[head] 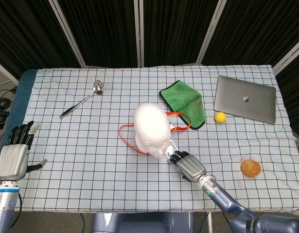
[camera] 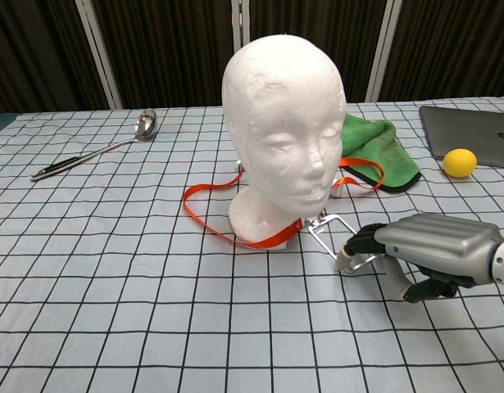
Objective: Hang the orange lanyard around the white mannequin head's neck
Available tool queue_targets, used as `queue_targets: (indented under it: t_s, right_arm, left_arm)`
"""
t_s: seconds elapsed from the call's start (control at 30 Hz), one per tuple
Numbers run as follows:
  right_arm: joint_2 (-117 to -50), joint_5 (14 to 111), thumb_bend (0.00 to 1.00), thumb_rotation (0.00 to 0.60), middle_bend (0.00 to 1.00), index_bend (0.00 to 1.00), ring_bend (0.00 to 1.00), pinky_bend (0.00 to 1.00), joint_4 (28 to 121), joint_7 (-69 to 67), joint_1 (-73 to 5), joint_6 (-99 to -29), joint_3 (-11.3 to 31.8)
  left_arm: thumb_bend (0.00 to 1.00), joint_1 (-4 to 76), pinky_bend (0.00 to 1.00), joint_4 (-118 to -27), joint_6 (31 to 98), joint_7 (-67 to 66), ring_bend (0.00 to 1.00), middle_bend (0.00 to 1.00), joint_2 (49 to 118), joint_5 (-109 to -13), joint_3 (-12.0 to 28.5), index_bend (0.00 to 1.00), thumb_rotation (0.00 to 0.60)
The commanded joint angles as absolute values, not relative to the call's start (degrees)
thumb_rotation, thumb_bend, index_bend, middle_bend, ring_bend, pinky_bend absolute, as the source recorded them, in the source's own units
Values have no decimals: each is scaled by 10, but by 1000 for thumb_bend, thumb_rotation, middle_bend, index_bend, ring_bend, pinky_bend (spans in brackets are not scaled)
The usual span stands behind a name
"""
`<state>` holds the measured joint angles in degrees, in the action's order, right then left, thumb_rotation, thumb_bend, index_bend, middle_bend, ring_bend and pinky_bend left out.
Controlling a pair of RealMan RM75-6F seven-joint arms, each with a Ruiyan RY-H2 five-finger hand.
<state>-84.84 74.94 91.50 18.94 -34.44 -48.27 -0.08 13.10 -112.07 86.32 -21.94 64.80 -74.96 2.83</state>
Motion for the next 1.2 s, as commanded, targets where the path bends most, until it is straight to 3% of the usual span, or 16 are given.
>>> queue_targets:
  t_s: [0.03,0.43,0.9,1.2]
  right_arm:
    - [-841,755,1000,600,230,275,125,221,927,181,-343,-481,-8]
    - [-791,820,1000,600,257,295,144,237,987,152,-340,-471,-58]
    - [-745,858,1000,600,269,307,159,250,1031,102,-349,-455,-79]
    - [-732,887,1000,600,269,308,159,251,1026,67,-342,-499,-64]
  left_arm:
    - [0,130,0,-1121,862,-220,0,0,648,-750,29,0,600]
    - [0,125,0,-1122,857,-222,0,0,649,-756,34,0,600]
    - [0,121,0,-1122,851,-224,0,0,649,-758,39,0,600]
    - [0,119,0,-1124,850,-225,0,0,650,-760,41,0,600]
